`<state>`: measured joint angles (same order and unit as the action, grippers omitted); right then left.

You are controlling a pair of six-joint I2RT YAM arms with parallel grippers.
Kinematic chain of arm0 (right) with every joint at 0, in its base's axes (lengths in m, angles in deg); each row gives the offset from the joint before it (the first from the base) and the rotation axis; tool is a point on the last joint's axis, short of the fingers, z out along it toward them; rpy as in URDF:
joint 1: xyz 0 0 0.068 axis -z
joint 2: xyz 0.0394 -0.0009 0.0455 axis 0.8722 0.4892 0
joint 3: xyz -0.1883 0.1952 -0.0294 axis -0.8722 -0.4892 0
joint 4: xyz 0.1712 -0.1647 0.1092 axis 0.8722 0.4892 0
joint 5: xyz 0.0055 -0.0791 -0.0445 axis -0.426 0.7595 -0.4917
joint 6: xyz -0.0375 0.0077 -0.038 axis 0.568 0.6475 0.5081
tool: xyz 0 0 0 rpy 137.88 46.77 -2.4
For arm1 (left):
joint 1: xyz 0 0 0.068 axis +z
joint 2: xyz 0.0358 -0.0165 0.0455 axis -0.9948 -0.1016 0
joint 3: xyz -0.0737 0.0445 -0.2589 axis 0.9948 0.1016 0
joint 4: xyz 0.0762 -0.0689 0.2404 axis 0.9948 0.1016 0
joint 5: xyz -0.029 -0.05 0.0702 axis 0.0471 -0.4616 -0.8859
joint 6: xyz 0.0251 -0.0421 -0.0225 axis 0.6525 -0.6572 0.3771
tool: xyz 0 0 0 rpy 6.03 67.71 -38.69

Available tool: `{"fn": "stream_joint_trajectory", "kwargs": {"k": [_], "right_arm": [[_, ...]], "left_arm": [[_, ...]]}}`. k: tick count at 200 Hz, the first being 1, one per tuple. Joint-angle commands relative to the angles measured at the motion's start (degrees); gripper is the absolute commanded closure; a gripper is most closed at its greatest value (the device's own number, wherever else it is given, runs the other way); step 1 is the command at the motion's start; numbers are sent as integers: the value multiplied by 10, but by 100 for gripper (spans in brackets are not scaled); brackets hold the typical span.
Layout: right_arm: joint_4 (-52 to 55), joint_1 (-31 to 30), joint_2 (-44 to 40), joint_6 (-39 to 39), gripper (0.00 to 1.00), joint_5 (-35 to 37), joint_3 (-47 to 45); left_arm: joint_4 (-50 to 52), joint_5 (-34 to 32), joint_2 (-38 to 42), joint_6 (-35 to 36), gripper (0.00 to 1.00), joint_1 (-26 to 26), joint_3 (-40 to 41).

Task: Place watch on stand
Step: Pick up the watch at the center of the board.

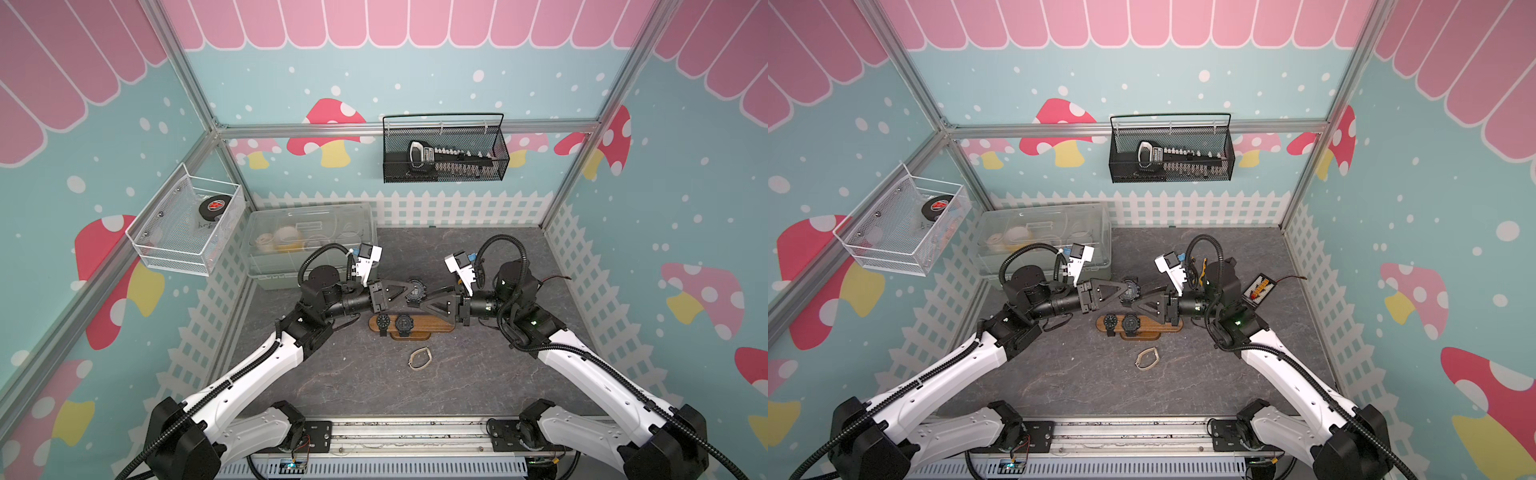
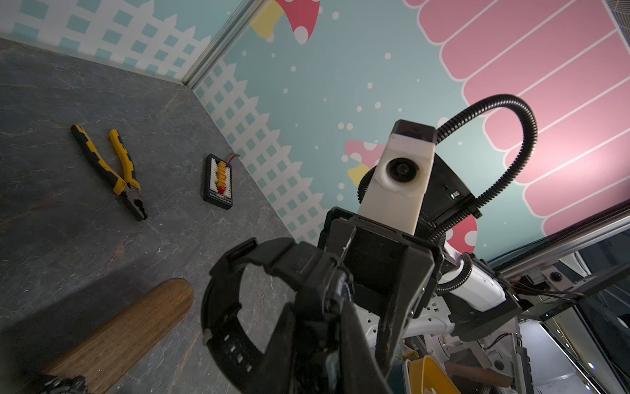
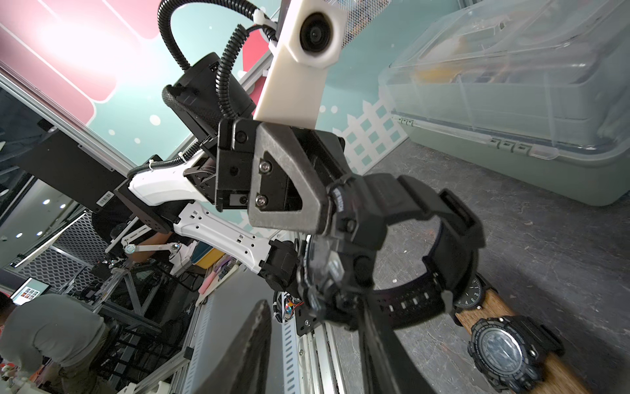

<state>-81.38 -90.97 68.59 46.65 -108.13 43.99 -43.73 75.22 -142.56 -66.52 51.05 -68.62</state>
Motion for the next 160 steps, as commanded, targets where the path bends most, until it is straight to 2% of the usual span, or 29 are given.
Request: {"fn": "stream_joint_trajectory", "kwargs": {"k": [1,38,92,100,116,128,144,160], "right_arm": [[-25,4,14,-16,59,-6,19],[-37,3,35,-25,61,-6,34],[-35,8,40,-23,82,-5,36],[-34,10,40,-23,86,-5,35],[-36,12,45,-25,93,-6,35],[-35,13,49,-24,96,-8,35],[-35,17,55,-25,99,-12,32],[-46,28,56,-36,100,-20,22]], "left_arm": [[-24,-6,9,13,98,0,5],[-28,-1,7,15,97,0,4],[-17,-5,8,30,97,0,3],[-14,-6,7,33,91,0,2],[-13,4,1,33,71,0,-3],[-10,10,-6,30,62,0,-7],[-3,12,-12,29,55,0,-11],[4,12,-14,34,54,0,-14]]}}
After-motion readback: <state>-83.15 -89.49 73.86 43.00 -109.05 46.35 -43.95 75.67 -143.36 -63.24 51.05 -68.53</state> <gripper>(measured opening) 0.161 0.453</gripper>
